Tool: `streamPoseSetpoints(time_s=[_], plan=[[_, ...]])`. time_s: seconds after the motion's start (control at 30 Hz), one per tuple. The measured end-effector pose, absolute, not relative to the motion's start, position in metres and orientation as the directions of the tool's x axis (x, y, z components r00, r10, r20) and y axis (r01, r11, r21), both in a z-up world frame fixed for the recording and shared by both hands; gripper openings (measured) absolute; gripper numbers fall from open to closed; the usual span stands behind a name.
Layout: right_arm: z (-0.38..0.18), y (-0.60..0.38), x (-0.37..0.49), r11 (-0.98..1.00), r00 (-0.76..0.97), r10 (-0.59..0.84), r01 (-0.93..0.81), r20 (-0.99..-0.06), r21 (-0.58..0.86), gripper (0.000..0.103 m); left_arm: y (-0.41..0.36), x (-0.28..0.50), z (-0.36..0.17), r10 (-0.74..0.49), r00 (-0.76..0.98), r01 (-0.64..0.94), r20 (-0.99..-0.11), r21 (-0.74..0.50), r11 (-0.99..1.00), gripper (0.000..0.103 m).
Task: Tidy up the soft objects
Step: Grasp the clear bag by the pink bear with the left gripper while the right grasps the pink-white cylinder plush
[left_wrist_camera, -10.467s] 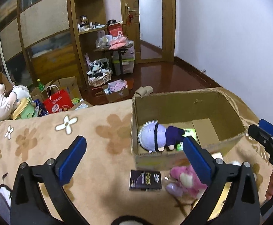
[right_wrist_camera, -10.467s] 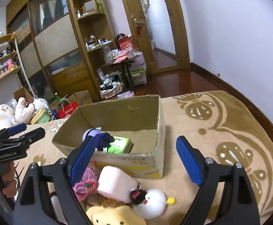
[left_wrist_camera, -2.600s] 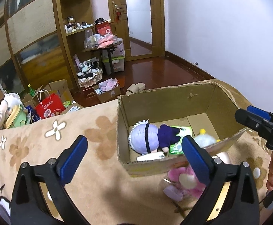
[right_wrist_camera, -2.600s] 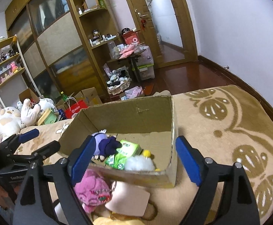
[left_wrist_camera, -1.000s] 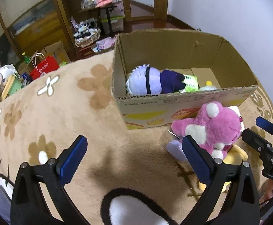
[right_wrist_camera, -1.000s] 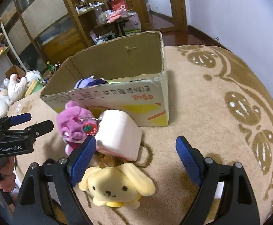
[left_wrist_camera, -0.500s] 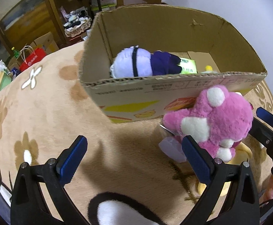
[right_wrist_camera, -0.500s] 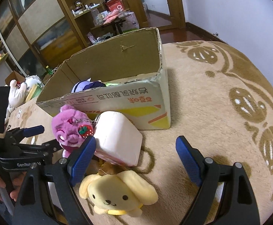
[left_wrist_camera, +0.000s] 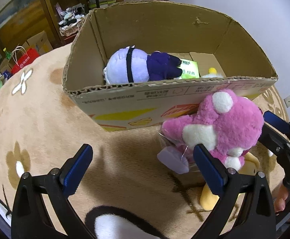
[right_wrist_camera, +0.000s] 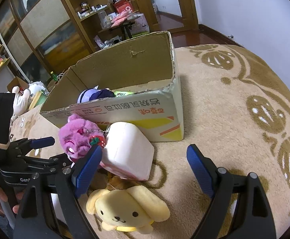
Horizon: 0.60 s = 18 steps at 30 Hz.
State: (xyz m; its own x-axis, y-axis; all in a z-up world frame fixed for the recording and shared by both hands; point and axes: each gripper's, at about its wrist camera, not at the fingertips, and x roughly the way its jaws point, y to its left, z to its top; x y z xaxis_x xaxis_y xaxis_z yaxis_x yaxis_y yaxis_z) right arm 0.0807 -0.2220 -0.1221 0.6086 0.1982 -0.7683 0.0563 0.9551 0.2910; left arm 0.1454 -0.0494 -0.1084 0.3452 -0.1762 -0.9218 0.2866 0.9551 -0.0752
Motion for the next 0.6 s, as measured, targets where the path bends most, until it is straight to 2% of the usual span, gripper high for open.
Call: streamPoseSetpoints(time_s=[0.43,0.6], plan=[[-0.131,-0.228,0.086,0.951,0.581,0.195,0.085,-0.79,0.297,0.091,-0.047,0.153,-0.123,-0.202,0.278,0.248,-0.939,-0.133,0.96,0.1],[-0.132,-0.228,0.085,0.953,0.562,0.199,0.081,-0.803,0.293,0.081,-0.043,0.154,-0.131,-0.239,0.238,0.228,-0.941,-0.185,0.956,0.101]])
